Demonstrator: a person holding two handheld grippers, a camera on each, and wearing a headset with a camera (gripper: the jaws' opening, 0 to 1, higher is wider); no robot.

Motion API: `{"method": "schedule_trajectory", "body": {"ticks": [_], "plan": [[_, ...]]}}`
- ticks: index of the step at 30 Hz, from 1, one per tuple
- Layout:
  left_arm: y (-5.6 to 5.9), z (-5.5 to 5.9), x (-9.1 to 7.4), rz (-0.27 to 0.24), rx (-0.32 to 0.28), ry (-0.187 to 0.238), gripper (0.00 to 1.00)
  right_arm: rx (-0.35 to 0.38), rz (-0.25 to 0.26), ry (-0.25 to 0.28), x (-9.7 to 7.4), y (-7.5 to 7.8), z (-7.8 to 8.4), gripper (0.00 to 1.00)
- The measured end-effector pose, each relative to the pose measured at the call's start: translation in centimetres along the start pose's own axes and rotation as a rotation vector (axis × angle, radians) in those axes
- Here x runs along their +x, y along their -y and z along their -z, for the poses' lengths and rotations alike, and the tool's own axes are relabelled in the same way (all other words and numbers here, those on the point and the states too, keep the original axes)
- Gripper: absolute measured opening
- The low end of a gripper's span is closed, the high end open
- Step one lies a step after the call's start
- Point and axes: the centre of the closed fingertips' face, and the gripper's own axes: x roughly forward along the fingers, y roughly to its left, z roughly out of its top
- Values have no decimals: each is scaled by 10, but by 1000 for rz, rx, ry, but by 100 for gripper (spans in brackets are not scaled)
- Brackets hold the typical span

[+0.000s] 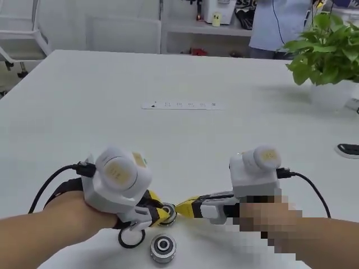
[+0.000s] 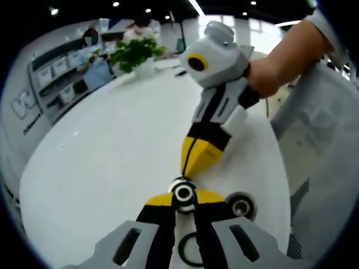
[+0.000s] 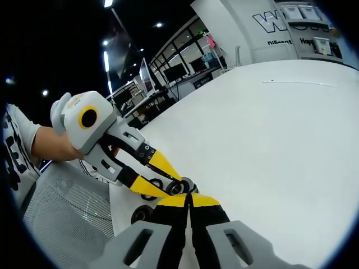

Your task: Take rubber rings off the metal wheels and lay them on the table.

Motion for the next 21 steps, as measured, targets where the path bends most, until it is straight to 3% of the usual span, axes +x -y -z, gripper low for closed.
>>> {"method": "schedule_trajectory", "body": {"ticks": [21], "plan": [[0,0,0,-6,5,-12,12,1,-13,-6,1,-5,-2,0]]}}
